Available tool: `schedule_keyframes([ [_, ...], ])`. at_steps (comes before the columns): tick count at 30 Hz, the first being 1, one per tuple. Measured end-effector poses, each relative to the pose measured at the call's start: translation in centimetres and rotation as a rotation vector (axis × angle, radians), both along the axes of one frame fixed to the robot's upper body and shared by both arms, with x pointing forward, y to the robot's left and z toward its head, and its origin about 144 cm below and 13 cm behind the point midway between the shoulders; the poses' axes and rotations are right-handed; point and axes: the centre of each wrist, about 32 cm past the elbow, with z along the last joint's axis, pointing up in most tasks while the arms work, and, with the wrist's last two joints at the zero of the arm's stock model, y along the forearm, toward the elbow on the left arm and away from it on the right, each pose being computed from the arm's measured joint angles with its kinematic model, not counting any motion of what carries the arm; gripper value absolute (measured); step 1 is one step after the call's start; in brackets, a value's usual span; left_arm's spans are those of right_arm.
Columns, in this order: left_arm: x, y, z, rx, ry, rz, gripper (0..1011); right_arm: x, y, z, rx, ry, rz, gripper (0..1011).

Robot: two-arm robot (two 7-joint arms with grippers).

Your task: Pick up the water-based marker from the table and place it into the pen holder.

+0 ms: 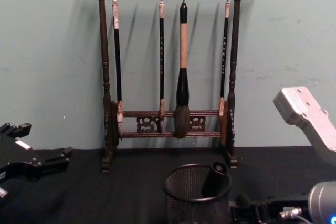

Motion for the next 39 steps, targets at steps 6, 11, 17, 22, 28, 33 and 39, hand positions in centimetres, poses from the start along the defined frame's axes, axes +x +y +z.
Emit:
schedule_keyframes([
  [6,0.0,0.0,0.0,0.0,0.0,0.0,1009,0.0,0.0,0.0,0.0,0.0,0.0,789],
  [11,0.0,0.0,0.0,0.0,0.0,0.0,1009,0.0,-0.01,0.0,0.001,0.0,-0.001,626],
  [17,0.0,0.0,0.0,0.0,0.0,0.0,1009,-0.01,0.02,-0.01,0.002,0.002,0.001,398],
  [22,0.0,0.0,0.0,0.0,0.0,0.0,1009,-0.02,0.05,-0.02,0.002,0.003,0.002,269],
  [28,0.0,0.0,0.0,0.0,0.0,0.0,1009,-0.02,0.04,-0.02,0.002,0.003,0.001,241],
  [33,0.0,0.0,0.0,0.0,0.0,0.0,1009,-0.01,0.03,-0.01,0.001,0.002,0.001,241],
  [39,0.0,0.0,0.0,0.0,0.0,0.0,1009,-0.01,0.01,-0.01,0.002,0.002,0.0,241],
])
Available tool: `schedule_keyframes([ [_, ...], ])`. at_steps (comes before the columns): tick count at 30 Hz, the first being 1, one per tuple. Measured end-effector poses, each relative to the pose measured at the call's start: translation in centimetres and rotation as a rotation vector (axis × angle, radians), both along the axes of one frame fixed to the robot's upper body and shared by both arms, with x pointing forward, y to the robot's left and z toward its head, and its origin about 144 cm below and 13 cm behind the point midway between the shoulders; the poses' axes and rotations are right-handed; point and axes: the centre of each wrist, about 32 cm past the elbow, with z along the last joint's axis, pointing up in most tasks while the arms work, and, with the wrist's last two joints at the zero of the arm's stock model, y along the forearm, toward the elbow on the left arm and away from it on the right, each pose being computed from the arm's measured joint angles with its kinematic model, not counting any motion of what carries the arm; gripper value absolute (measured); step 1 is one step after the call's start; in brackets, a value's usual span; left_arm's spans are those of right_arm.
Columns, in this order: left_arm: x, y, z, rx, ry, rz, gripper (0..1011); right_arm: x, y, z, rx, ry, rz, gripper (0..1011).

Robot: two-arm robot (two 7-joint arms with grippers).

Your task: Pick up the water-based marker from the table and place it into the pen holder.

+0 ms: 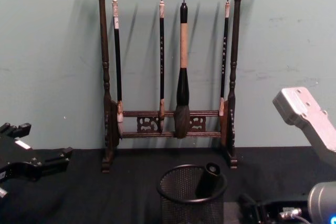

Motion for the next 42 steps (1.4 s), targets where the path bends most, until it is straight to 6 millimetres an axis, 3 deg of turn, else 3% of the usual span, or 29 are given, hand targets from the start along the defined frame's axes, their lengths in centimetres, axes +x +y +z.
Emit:
schedule_keyframes([
  [17,0.0,0.0,0.0,0.0,0.0,0.0,1009,0.0,-0.6,0.9,0.041,-0.056,0.012,241],
  [28,0.0,0.0,0.0,0.0,0.0,0.0,1009,0.6,-1.2,2.8,0.147,-0.188,0.032,241],
  [42,0.0,0.0,0.0,0.0,0.0,0.0,1009,1.7,-0.1,4.9,0.305,-0.332,0.135,241],
])
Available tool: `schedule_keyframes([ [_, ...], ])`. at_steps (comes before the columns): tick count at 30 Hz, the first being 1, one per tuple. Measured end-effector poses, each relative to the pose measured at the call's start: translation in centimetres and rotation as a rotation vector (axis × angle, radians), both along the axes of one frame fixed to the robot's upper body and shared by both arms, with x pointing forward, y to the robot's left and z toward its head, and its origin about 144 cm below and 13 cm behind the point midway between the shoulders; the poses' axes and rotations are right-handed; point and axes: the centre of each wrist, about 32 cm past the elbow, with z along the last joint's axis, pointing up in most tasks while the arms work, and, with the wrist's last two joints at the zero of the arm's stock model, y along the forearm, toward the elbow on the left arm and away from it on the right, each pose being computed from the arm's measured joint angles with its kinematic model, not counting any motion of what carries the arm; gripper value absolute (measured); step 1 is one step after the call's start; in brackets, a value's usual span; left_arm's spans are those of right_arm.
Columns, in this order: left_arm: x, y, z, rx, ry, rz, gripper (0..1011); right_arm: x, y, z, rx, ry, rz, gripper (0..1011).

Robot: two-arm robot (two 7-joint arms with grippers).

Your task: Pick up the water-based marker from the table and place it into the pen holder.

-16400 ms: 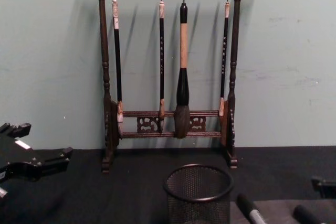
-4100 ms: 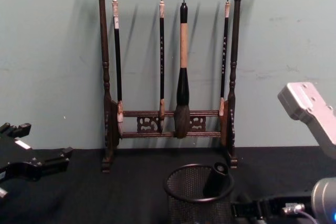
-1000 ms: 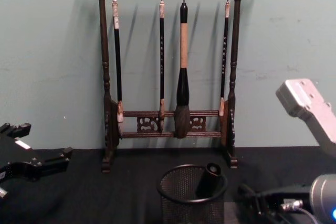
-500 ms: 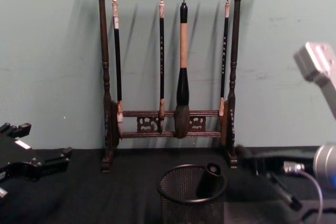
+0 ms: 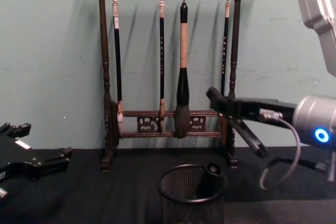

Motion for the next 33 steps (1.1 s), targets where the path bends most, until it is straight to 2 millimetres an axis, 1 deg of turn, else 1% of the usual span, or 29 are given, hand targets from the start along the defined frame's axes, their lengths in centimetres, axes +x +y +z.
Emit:
schedule_keyframes([
  [6,0.0,0.0,0.0,0.0,0.0,0.0,1009,0.1,1.1,0.4,0.059,-0.039,0.069,241],
  [10,0.0,0.0,0.0,0.0,0.0,0.0,1009,0.1,1.3,0.4,0.082,-0.046,0.099,241],
  [15,0.0,0.0,0.0,0.0,0.0,0.0,1009,0.0,1.5,0.1,0.109,-0.055,0.147,241],
  [33,0.0,0.0,0.0,0.0,0.0,0.0,1009,-0.2,2.6,-1.3,0.116,-0.055,0.239,241],
])
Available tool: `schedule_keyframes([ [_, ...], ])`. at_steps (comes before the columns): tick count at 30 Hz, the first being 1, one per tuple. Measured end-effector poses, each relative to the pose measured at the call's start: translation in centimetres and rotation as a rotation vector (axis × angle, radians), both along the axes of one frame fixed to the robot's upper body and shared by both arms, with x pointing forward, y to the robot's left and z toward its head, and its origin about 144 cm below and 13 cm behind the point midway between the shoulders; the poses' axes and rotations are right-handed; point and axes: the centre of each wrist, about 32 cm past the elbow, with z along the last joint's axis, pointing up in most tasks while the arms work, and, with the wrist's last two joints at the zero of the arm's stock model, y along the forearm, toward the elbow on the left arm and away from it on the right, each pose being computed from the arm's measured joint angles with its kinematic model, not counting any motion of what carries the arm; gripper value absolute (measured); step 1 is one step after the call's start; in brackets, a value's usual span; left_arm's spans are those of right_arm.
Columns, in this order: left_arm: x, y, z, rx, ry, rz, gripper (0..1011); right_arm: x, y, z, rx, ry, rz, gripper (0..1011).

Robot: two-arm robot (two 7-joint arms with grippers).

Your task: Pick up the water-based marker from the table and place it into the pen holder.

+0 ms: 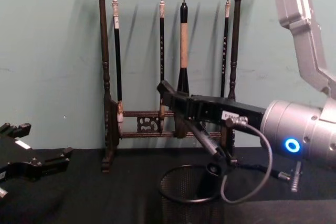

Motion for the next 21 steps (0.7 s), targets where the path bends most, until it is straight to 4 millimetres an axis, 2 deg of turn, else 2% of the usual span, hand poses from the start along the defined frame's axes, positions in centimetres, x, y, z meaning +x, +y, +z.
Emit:
schedule_keyframes([
  [21,0.0,0.0,0.0,0.0,0.0,0.0,1009,-0.18,-0.04,-0.87,-0.016,0.011,0.032,241],
])
